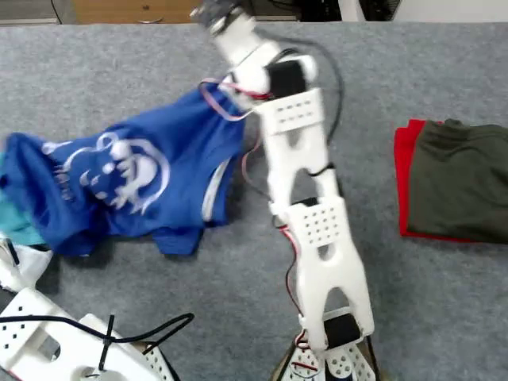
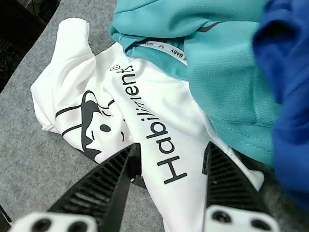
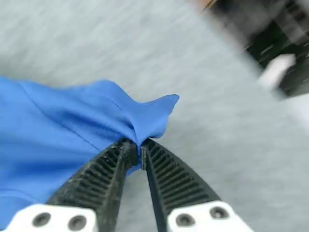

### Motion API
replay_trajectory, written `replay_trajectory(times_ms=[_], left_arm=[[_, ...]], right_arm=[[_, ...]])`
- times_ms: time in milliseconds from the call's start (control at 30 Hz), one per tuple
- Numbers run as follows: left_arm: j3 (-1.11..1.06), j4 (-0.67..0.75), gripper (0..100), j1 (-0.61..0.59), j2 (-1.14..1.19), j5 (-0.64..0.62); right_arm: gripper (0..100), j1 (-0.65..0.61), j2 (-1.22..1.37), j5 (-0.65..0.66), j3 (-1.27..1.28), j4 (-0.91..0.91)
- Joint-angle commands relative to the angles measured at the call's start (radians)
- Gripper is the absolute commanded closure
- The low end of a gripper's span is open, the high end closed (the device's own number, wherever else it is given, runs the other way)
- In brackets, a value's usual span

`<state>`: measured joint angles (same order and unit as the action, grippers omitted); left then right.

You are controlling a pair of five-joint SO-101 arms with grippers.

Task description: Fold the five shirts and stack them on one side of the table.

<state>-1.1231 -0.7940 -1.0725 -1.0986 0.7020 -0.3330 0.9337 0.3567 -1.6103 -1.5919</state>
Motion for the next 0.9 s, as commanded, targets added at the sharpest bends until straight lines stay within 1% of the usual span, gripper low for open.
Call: replay_trajectory(times_ms=[0, 167, 300, 367, 467, 600, 667, 800, 867], left_arm=[[0.068, 0.017, 78, -0.015, -0.016, 0.009], [0.068, 0.015, 78, -0.018, -0.016, 0.009], [0.068, 0.015, 78, -0.02, -0.016, 0.009], [0.068, 0.015, 78, -0.02, -0.016, 0.006], [0.068, 0.015, 78, -0.034, -0.016, 0.003], [0.068, 0.015, 78, -0.101, -0.016, -0.043], [0.068, 0.015, 78, -0.146, -0.016, -0.051], [0.06, 0.015, 78, -0.203, -0.016, -0.051], [0.064, 0.015, 78, -0.222, -0.016, -0.049]], right_arm=[[99.7, 0.073, -0.166, 0.051, -0.045, 0.12], [99.7, 0.094, -0.291, 0.175, -0.045, 0.253], [99.7, 0.048, -0.338, 0.25, -0.045, 0.255], [99.7, 0.01, -0.34, 0.281, -0.045, 0.212], [99.7, -0.061, -0.335, 0.292, -0.044, 0.092], [99.7, -0.154, -0.298, 0.292, -0.047, -0.117], [99.7, -0.176, -0.272, 0.285, -0.042, -0.203], [99.7, -0.111, -0.213, 0.236, -0.024, -0.192], [99.7, -0.056, -0.166, 0.229, -0.024, -0.186]])
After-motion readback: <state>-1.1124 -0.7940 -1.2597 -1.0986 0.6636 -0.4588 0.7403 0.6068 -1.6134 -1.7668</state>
